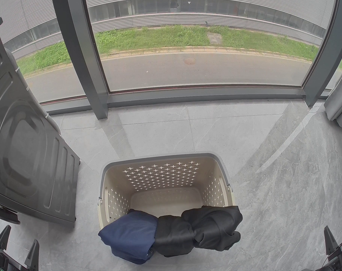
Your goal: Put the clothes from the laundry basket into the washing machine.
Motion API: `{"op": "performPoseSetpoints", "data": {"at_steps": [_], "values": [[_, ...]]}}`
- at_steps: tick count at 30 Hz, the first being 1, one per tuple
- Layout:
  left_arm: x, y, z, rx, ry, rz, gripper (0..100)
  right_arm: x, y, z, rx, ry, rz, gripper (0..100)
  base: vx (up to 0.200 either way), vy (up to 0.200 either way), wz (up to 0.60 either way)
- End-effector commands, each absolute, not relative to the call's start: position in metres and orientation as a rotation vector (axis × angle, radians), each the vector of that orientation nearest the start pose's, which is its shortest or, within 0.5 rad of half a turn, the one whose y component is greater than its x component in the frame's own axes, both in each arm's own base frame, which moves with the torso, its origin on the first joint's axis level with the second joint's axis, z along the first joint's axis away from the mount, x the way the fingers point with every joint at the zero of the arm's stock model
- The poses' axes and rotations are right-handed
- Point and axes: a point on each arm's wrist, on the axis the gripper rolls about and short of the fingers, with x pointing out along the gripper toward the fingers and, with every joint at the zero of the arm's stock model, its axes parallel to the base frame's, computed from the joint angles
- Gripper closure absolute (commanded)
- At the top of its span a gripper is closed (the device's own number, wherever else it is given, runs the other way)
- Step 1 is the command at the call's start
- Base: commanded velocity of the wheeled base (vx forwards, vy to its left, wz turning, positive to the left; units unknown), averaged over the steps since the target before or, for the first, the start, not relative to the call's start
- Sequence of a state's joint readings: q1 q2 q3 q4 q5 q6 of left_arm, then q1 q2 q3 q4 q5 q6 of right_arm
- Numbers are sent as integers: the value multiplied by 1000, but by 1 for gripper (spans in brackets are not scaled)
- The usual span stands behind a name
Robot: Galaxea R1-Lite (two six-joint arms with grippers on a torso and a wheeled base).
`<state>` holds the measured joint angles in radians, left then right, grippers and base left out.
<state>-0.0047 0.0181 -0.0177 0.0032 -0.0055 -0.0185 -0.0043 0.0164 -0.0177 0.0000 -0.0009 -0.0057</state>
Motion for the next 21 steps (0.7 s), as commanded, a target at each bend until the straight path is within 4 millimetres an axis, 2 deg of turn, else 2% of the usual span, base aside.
{"op": "performPoseSetpoints", "data": {"at_steps": [1,5,14,17,21], "values": [[-22,0,76,-18,11,-8,0,-23,0,76,-6,3,-6,0,200,0,0],[-22,0,76,-18,11,-9,0,-23,0,76,-6,3,-5,0,200,0,0],[-22,0,76,-18,11,-11,0,-23,0,76,-6,3,-6,0,0,0,0],[-22,0,76,-18,11,-9,0,-23,0,76,-6,3,-6,0,200,0,0],[-22,0,76,-18,11,-11,0,-23,0,76,-6,3,-6,0,0,0,0]]}}
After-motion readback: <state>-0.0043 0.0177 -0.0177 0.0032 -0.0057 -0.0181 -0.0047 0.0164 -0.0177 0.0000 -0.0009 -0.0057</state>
